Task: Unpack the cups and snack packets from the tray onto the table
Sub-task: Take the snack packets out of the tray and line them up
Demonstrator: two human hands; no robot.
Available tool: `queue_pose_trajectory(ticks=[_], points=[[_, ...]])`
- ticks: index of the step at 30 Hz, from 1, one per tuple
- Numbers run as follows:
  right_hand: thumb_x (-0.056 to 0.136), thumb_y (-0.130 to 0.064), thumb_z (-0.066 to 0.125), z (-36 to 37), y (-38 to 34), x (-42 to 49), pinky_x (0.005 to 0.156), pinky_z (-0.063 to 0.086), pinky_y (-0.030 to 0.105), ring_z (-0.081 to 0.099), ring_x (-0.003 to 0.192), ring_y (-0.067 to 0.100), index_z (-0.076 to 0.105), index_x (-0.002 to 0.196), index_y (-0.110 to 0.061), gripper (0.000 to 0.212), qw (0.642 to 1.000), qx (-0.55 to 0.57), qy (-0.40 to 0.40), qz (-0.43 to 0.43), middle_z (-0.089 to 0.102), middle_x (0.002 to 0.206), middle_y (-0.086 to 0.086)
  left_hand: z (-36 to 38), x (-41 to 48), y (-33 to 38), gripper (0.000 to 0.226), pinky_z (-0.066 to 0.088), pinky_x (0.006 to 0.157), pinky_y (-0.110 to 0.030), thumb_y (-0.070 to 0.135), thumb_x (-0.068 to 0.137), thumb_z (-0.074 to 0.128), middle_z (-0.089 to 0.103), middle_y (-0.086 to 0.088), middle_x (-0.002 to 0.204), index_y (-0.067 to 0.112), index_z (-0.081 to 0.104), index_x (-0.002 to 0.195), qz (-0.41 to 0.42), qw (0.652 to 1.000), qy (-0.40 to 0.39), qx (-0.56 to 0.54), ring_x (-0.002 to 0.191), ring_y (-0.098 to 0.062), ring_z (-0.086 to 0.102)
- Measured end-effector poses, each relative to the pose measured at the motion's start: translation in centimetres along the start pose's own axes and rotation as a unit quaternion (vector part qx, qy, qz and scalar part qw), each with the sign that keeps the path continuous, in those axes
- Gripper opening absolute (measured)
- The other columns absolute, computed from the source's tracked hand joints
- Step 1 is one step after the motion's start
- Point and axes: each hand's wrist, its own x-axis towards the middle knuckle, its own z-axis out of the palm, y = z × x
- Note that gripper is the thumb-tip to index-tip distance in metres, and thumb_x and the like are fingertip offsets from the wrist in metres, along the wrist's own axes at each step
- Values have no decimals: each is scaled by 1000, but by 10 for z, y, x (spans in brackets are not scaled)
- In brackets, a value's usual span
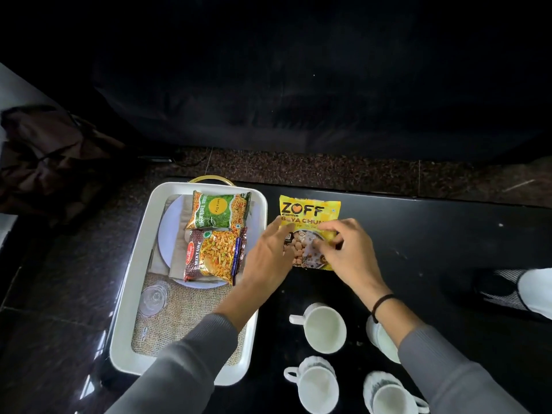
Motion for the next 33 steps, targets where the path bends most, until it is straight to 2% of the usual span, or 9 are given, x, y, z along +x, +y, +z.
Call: queue_pose_trajectory(ticks=[3, 10, 15, 17, 20, 22, 27, 29, 33], points=[[95, -27, 72, 5, -3, 0, 86, 59, 44, 62, 107, 22, 73, 119, -25, 25, 999, -40, -21, -6, 55, 118, 1, 5, 2, 0, 56, 49, 103, -42, 16, 102, 53, 23, -5, 169, 26, 38, 155, -20, 999, -17, 29, 144, -25, 43], [91, -26, 76, -1, -17, 1, 87, 57, 43, 63, 105, 22, 71, 114, -23, 23, 999, -34, -23, 7, 57, 117, -1, 1, -6, 3, 57, 42, 113, -41, 12, 99, 58, 30, -11, 165, 17, 41, 153, -14, 1000, -3, 9, 147, -28, 38], [89, -21, 76, 5, -46, -1, 65, 48, 19, 60, 80, 1, 73, 106, -25, 17, 998, -24, -39, -33, 61, 113, -5, -16, -23, -1, 42, 49, 93, -35, 10, 96, 63, 53, -9, 149, 10, 59, 138, 45, 996, 64, -33, 123, -30, 61], [89, -22, 78, 14, -63, -1, 64, 52, 20, 60, 77, -1, 73, 101, -26, 14, 997, -5, -56, -44, 62, 107, -10, -26, -28, -8, 36, 50, 83, -32, 10, 95, 64, 59, -7, 139, 10, 63, 131, 47, 994, 90, -46, 109, -29, 66], [88, -23, 79, 35, -85, -2, 67, 51, 19, 65, 84, 5, 71, 97, -29, 14, 994, -9, -82, -68, 66, 102, -14, -40, -39, -27, 26, 50, 73, -33, 12, 95, 65, 66, -5, 124, 10, 67, 121, 32, 988, 133, -69, 94, -28, 66], [88, -26, 79, 54, -95, -3, 65, 45, 13, 67, 94, 10, 70, 103, -27, 17, 992, -16, -94, -80, 69, 108, -8, -47, -50, -45, 22, 50, 77, -37, 15, 94, 66, 67, -5, 116, 13, 69, 116, 6, 984, 172, -51, 99, -26, 63], [97, -40, 69, 96, -111, -14, 97, 52, 36, 60, 124, 22, 49, 139, -16, 53, 993, -34, -98, -62, 57, 138, 3, -54, -77, -97, 45, 39, 93, -37, 41, 94, 63, 55, -1, 131, 19, 54, 133, -134, 968, 203, 61, 118, -20, 50], [97, -42, 67, 105, -113, -15, 89, 51, 28, 61, 121, 25, 47, 141, -15, 55, 993, -46, -107, -29, 60, 134, 6, -53, -82, -113, 57, 41, 84, -34, 54, 95, 58, 53, -2, 127, 15, 45, 135, -182, 967, 179, 4, 111, -19, 52], [92, -44, 73, 114, -110, -16, 50, 31, 9, 61, 84, 16, 50, 127, -18, 49, 992, -47, -108, 38, 57, 100, -3, -53, -81, -128, 69, 41, 75, -31, 61, 91, 60, 55, 1, 122, 9, 44, 133, -238, 943, 138, -187, 96, -10, 61]])
